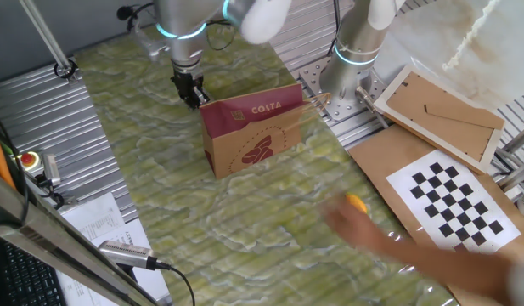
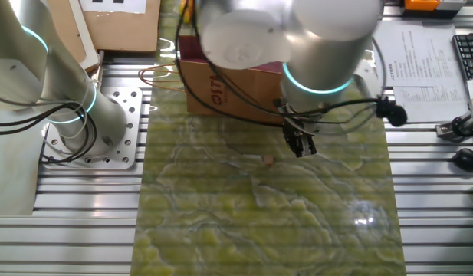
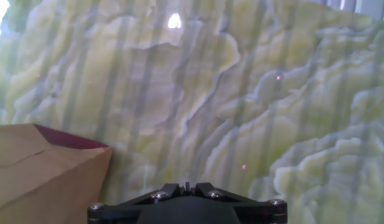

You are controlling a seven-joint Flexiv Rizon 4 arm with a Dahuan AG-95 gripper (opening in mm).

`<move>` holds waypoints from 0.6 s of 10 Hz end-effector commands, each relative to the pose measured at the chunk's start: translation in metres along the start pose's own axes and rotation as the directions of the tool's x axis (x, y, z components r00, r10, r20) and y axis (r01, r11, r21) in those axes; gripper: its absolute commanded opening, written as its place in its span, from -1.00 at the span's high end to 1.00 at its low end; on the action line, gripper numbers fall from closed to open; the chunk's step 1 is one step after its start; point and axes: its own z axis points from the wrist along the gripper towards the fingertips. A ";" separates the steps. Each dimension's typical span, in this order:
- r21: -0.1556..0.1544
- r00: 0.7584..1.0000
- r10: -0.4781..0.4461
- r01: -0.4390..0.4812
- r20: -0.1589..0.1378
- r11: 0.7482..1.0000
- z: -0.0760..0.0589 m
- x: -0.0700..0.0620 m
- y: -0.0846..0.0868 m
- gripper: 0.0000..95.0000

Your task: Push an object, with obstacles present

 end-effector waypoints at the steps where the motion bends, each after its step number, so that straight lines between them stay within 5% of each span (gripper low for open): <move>1: -0.010 0.999 0.000 -0.001 -0.034 1.000 -0.001 0.001 0.001 1.00; 4: -0.028 0.999 0.032 -0.033 -0.018 0.999 -0.001 0.001 0.001 1.00; 6: -0.047 0.987 0.161 -0.162 -0.021 0.986 -0.001 0.001 0.001 1.00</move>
